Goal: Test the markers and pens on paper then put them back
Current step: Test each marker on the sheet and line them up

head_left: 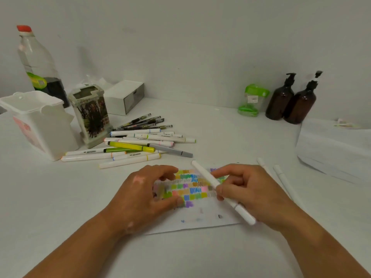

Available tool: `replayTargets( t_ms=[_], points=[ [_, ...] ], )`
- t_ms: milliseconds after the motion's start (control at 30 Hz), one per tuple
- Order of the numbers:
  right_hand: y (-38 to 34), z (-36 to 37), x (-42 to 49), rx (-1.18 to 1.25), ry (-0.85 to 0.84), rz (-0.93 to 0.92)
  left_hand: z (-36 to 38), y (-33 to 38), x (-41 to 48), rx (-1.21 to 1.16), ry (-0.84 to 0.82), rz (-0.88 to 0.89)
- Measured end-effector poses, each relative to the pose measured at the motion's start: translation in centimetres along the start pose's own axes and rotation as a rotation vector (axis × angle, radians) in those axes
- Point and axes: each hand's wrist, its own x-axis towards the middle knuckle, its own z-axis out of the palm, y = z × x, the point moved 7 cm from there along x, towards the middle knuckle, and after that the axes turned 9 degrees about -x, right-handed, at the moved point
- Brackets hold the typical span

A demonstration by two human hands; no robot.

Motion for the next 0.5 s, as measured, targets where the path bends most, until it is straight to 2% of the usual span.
replayTargets(
  t_ms=[67,133,200,300,400,500],
  points=[
    [1.8,-4.6,0.1,-0.159,0.322,0.076,0.4,-0.6,-0.1,0.145,-0.083,0.001],
    [3.8,-8.0,-0.5,-0.241,0.507,0.185,0.8,-0.7,-0.1,0.221,-0.13,0.005],
    [5.9,-9.3,-0.8,-0.24,0.544,0.289,0.9,-0.6,0.0,0.222,-0.139,-0.005],
    [7.4,-8.6,-0.4,-0.308,0.475,0.376,0.7,-0.5,-0.1,0.202,-0.139,-0.008],
    [7.3,-7.9,0.1,-0.453,0.439,0.392,0.6,-0.7,-0.1,0.206,-0.148,-0.022],
    [6.8,-8.1,0.0,-0.508,0.479,0.378,0.4,-0.6,-0.1,0.203,-0.135,-0.027]
  ],
)
